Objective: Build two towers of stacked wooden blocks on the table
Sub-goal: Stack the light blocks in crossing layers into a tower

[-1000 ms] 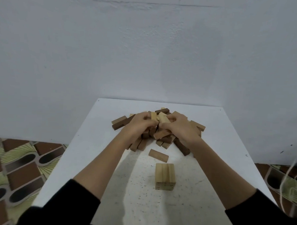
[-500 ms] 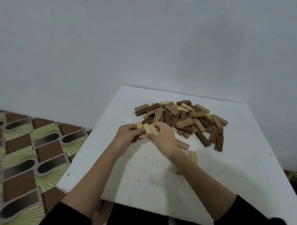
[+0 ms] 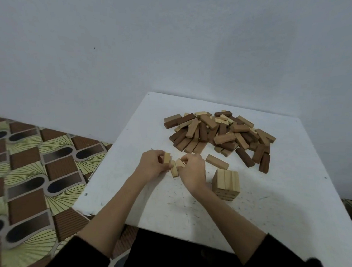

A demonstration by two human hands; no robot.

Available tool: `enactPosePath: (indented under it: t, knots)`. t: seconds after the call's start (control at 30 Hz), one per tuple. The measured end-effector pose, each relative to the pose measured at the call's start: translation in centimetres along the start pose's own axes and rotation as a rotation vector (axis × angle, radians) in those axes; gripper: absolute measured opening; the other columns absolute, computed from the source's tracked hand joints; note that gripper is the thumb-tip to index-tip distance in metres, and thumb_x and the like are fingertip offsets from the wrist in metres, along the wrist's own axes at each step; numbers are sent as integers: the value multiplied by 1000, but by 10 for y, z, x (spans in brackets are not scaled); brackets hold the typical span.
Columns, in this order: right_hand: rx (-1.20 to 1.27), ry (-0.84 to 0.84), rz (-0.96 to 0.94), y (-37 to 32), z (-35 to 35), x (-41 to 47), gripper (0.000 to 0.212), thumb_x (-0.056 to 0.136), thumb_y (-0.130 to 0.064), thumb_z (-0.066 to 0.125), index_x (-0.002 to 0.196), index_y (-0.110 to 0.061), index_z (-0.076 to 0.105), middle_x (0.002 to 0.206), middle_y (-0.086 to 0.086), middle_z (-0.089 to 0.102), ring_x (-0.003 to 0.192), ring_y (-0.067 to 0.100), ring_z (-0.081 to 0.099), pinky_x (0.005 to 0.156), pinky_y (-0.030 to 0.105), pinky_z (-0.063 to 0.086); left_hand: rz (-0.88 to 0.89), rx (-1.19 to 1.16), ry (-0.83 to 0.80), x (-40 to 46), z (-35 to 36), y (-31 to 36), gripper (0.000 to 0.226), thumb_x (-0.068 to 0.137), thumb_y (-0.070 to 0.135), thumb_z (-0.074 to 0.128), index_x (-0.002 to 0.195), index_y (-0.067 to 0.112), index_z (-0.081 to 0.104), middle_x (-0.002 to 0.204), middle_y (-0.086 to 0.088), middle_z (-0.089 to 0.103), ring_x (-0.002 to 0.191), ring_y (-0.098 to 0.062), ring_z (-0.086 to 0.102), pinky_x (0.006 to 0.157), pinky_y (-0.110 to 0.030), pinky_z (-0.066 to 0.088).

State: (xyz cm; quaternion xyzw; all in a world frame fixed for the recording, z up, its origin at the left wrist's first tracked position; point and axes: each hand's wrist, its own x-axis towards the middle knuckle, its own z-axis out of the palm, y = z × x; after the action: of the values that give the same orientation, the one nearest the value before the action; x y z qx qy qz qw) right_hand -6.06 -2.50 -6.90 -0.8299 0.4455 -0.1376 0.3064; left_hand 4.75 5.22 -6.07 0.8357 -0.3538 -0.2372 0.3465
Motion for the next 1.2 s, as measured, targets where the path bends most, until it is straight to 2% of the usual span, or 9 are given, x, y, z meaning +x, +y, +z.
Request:
enactPosePath:
  t: [0.07,0.2,0.33,0.53,0.63,0.73,0.93,1.07,1.2]
  knots:
    - [-5,-15,9,0,-1,-1,27,87,-10,61,113,-6,60,122,9,46,106,24,50,85,28,44,-34,34,28,2,2,0,57,75,23,80,123,8,54,104,-13,63,92,-24,57,73,-24,41]
    - [72,-23,16,1,-3,-2,26,93,-17,54,115,-2,59,124,10,46,99,20,53,80,23,42,-95,77,81,2,2,-4,66,71,30,82,122,10,47,105,-12,61,93,-25,58,79,-36,48]
    - [127,-24,4,-4,-4,-4,25,95,-7,43,114,-1,59,122,11,50,104,20,53,85,21,41,-72,3,128,-1,3,-8,69,70,26,83,125,5,47,106,-8,54,90,-19,50,74,-26,37]
    - [263,-92,45,-7,-3,-10,39,89,9,40,124,-3,51,106,7,50,89,14,46,63,14,36,-3,-34,60,-4,8,-7,77,68,28,84,131,7,45,109,-6,49,90,-15,49,76,-21,36]
    - [331,-118,87,-7,-1,-10,48,83,13,50,128,-3,46,100,5,47,85,15,47,63,17,39,54,26,25,-4,12,-8,94,65,34,85,140,10,35,120,-7,44,106,-19,46,86,-25,40]
    - [333,-120,90,-5,-2,-11,51,81,17,45,128,-3,46,101,4,46,85,13,45,56,9,36,120,134,33,-5,18,-8,94,67,36,82,142,13,30,124,-6,41,115,-22,36,92,-28,36]
    - [229,-30,33,-1,-5,-15,53,80,18,42,129,-3,43,124,10,42,111,20,43,89,24,41,237,130,-34,1,14,-13,76,73,16,73,140,21,36,122,7,51,111,-17,36,92,-35,38]
    - [236,-19,3,0,-2,-16,55,80,18,43,131,-4,42,126,9,42,116,19,41,89,18,37,308,67,-79,3,11,-18,76,73,7,71,139,26,39,122,13,53,108,-11,32,94,-34,34]
    - [265,35,-9,1,4,-16,53,80,18,45,129,-4,45,124,7,44,119,21,40,98,28,39,347,99,2,6,13,-27,84,68,22,72,142,20,35,136,-1,39,116,-17,28,90,-19,23]
